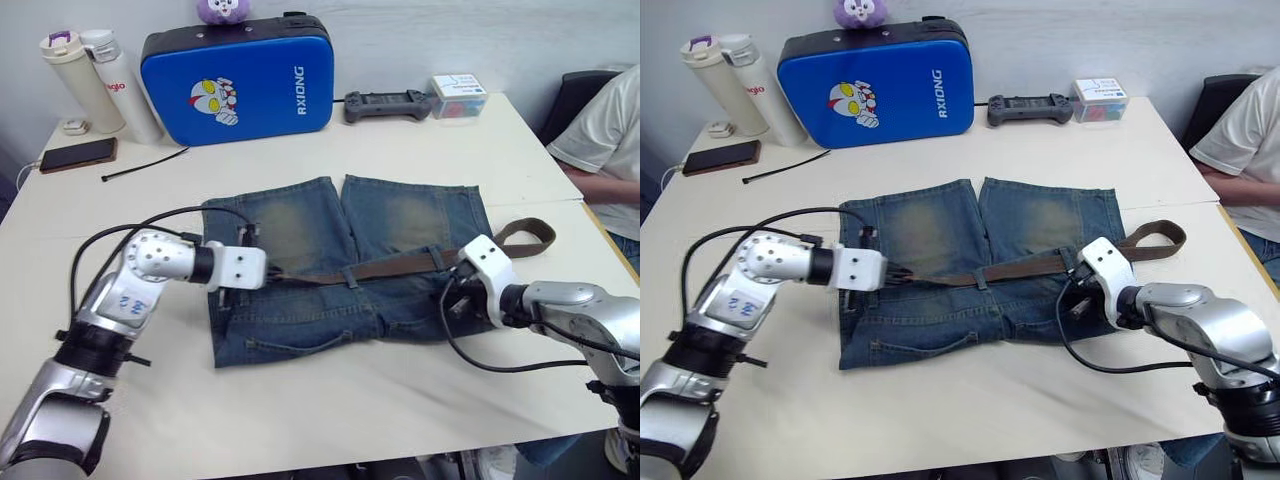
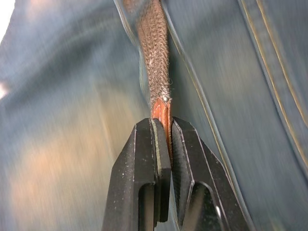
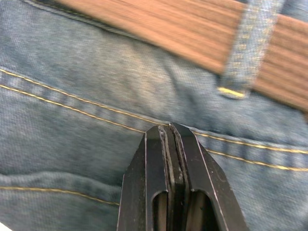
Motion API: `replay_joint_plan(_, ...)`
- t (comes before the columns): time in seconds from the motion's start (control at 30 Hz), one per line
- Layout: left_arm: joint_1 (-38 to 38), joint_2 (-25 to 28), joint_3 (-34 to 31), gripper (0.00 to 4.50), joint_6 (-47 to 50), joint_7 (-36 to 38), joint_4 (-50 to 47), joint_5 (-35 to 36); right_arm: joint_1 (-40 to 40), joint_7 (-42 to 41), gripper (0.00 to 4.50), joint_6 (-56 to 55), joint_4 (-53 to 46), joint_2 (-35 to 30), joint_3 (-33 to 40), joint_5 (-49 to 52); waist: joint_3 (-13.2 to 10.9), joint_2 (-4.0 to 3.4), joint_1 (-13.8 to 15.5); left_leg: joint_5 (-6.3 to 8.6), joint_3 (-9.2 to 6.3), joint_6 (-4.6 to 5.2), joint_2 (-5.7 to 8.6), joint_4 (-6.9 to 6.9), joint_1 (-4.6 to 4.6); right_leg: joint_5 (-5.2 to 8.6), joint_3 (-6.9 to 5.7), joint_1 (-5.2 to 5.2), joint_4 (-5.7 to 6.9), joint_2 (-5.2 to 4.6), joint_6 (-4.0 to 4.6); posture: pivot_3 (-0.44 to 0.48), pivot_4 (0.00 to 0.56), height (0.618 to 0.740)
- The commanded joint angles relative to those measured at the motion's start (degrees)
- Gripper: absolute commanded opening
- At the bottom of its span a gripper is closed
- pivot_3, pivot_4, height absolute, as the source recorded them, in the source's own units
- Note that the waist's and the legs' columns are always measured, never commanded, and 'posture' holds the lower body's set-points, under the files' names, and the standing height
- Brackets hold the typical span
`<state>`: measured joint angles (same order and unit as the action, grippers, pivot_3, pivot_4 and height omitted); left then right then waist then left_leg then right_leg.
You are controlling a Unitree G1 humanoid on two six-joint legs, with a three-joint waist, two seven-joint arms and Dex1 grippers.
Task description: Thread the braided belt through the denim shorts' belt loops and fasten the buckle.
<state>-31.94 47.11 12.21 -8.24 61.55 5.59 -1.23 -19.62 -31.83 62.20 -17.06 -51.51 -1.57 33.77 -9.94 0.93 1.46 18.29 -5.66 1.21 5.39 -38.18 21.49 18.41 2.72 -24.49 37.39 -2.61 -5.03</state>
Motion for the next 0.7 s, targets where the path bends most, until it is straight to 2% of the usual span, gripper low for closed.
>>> replay_joint_plan(0.03, 1.81, 2.96, -3.29, 0.02, 0.04, 1.21, -0.49, 1.31, -0.51, -0.04, 0.0, -0.1, 3.36, -0.97, -0.89, -3.69, 0.04, 0.07, -0.02, 0.0, 0.0, 0.0, 0.0, -0.01, 0.0, 0.0, 0.0, 0.02, -0.01, 0.0, 0.0, 0.0, 0.15, 0.74)
replay_joint_plan(0.27, 4.68, 4.26, -5.46, 0.02, 3.83, 0.46, -2.14, 2.56, -1.97, -0.8, 0.0, 0.54, 2.91, 0.78, -2.08, -4.14, 0.06, 0.1, -0.05, 0.0, 0.0, 0.0, 0.0, -0.01, -0.01, 0.0, 0.0, 0.02, 0.01, 0.0, 0.0, 0.0, 0.15, 0.74)
replay_joint_plan(0.33, 6.13, 3.82, -7.15, 0.02, 9.81, 1.75, -5.47, 7.48, -2.21, -1.39, 0.0, 0.71, 2.26, 0.75, -1.68, -3.73, 0.08, 0.12, -0.1, 0.0, 0.0, 0.0, 0.0, -0.01, -0.01, 0.0, 0.0, 0.02, 0.02, 0.0, 0.0, 0.0, 0.15, 0.74)
replay_joint_plan(0.4, 6.81, 3.69, -9.15, 0.88, 15.42, 2.44, -8.11, 11.7, -2.53, -2.29, 0.0, 0.42, 1.47, 0.31, -0.79, -3.27, 0.07, 0.13, -0.14, 0.0, 0.0, 0.01, -0.01, 0.03, -0.01, 0.0, 0.01, -0.01, 0.03, 0.0, 0.01, 0.0, 0.15, 0.74)
replay_joint_plan(0.43, 6.9, 4.04, -10.08, 1.13, 17.57, 3.09, -9.09, 13.47, -2.74, -3.26, 0.0, -0.15, 0.68, -0.06, -0.03, -2.68, 0.07, 0.12, -0.13, 0.0, 0.0, 0.01, -0.02, 0.03, 0.01, 0.0, 0.01, -0.03, 0.03, 0.01, 0.01, 0.0, 0.15, 0.74)
replay_joint_plan(0.5, 6.91, 4.73, -11.95, 1.9, 21.83, 4.21, -10.62, 16.84, -3.21, -4.88, 0.0, -0.22, -0.94, -0.91, 1.68, -1.33, 0.03, 0.1, -0.11, 0.0, 0.0, 0.01, -0.02, 0.03, 0.01, 0.0, 0.01, -0.03, 0.02, 0.01, 0.01, 0.0, 0.15, 0.74)
replay_joint_plan(0.6, 6.3, 7.41, -15.72, 3.19, 27.78, 7.18, -10.42, 21.65, -3.62, -10.43, 0.0, -2.72, -4.19, -4.66, 4.04, 0.19, -0.05, -0.02, -0.12, 0.01, 0.0, 0.01, -0.02, 0.03, 0.05, 0.0, 0.01, -0.06, 0.01, 0.0, 0.01, 0.0, 0.15, 0.74)
replay_joint_plan(0.67, 5.21, 9.51, -17.54, 3.85, 30.8, 8.84, -8.73, 23.61, -4.25, -14.27, 0.0, -2.07, -6.96, -7.42, 6.19, 3.01, -0.14, -0.17, -0.15, 0.01, 0.0, 0.01, -0.02, 0.09, 0.05, 0.0, 0.0, -0.08, -0.02, 0.01, 0.01, 0.0, 0.15, 0.74)
replay_joint_plan(0.7, 4.61, 10.41, -18.16, 4.36, 32.19, 9.58, -7.89, 24.38, -4.68, -16.06, 0.67, -1.82, -8.71, -8.85, 6.64, 4.13, -0.14, -0.17, -0.16, 0.01, 0.0, 0.01, -0.02, 0.11, 0.05, 0.0, 0.0, -0.09, -0.02, 0.01, 0.02, 0.0, 0.15, 0.74)
